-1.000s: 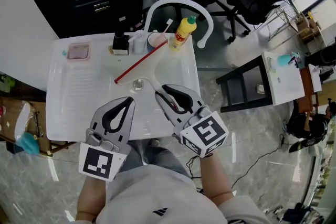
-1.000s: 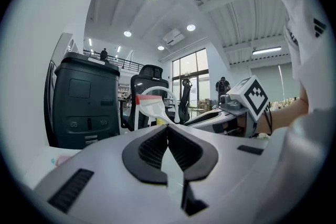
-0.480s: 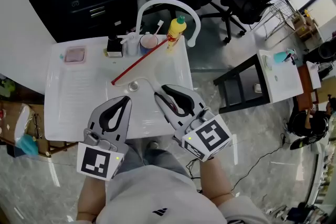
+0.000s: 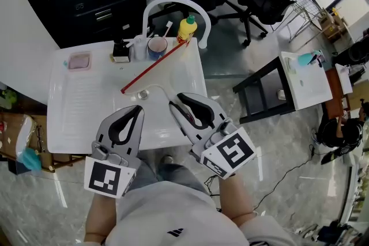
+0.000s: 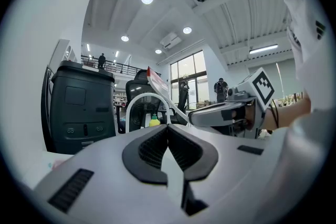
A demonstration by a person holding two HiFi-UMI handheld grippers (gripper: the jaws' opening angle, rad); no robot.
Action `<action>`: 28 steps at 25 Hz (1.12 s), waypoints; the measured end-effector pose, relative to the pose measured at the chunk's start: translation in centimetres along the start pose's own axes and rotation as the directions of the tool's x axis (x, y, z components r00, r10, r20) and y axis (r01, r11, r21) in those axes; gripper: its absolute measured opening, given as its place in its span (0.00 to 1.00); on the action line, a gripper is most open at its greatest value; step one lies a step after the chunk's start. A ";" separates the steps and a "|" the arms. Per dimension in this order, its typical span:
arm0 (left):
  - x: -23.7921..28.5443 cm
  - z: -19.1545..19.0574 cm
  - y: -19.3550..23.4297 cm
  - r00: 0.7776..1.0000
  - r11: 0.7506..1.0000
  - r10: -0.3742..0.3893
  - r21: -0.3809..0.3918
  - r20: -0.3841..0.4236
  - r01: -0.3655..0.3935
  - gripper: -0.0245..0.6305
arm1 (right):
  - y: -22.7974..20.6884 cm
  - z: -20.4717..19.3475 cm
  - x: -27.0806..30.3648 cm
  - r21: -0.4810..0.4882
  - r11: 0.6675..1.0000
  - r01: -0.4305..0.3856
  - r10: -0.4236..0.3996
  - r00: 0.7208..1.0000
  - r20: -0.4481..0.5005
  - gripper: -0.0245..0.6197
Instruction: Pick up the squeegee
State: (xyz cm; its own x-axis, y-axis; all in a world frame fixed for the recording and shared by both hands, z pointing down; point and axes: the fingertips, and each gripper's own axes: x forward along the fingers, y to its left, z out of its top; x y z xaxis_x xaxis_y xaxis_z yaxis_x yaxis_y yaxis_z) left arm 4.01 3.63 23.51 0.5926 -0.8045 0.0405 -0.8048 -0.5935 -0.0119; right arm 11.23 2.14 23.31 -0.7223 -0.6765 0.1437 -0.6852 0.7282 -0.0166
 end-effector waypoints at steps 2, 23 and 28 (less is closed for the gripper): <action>0.0 -0.2 -0.4 1.000 1.000 -0.002 -0.006 -0.019 0.002 0.06 | -0.1 0.0 -0.3 0.006 1.000 0.004 -0.004 1.000 0.007 0.20; 0.8 -0.1 -2.1 0.999 1.000 -0.012 0.002 -0.030 0.012 0.06 | -0.8 0.4 -2.0 0.010 1.000 -0.003 0.002 0.999 0.044 0.20; 1.3 -0.1 -2.1 0.999 1.000 -0.016 0.005 -0.032 0.016 0.06 | -1.2 0.4 -1.9 0.013 1.000 -0.007 0.006 0.999 0.051 0.20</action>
State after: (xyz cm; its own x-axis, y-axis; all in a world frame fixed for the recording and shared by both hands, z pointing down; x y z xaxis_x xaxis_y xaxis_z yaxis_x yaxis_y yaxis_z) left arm 6.51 3.83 23.72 0.6042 -0.7935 0.0724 -0.7948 -0.6067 -0.0166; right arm 13.40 2.52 22.63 -0.7301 -0.6769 0.0931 -0.6816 0.7311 -0.0300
